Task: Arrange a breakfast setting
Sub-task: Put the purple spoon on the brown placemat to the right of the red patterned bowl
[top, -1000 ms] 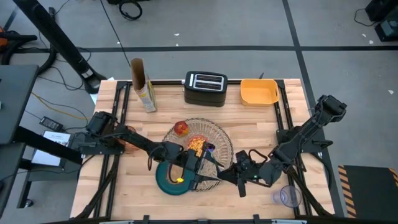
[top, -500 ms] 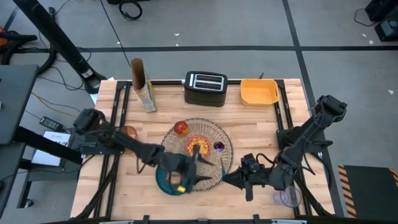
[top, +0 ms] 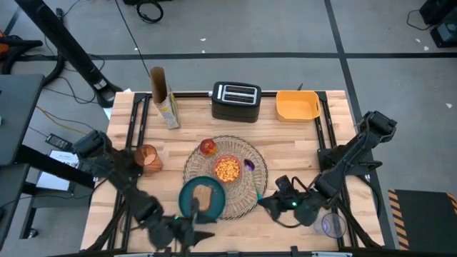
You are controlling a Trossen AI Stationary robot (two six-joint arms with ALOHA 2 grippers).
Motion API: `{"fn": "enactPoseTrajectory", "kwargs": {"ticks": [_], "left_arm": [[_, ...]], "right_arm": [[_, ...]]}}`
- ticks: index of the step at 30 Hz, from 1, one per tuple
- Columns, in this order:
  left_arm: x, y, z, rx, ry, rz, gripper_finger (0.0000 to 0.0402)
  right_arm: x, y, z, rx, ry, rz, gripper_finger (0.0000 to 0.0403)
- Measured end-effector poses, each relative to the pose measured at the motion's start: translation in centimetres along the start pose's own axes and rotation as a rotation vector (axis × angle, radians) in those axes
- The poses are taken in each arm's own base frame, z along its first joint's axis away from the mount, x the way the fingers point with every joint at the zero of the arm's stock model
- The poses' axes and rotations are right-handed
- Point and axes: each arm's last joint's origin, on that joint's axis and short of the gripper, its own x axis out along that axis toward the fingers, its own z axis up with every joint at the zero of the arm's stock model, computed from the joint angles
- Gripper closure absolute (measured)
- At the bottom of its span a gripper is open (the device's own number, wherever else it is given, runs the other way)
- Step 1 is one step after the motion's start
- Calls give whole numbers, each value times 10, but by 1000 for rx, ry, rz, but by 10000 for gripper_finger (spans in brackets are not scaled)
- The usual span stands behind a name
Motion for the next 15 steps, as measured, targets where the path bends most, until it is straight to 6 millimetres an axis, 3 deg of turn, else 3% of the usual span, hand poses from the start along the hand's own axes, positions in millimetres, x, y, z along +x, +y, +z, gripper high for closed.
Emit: {"fn": "enactPoseTrajectory", "kwargs": {"ticks": [6, 15], "left_arm": [[-27, -30, 2, -15, -28, -90, 196], [-29, -51, -9, 18, -3, -104, 196]], "right_arm": [[25, -39, -4, 308, 81, -161, 395], [56, -86, 8, 605, 142, -261, 395]]}}
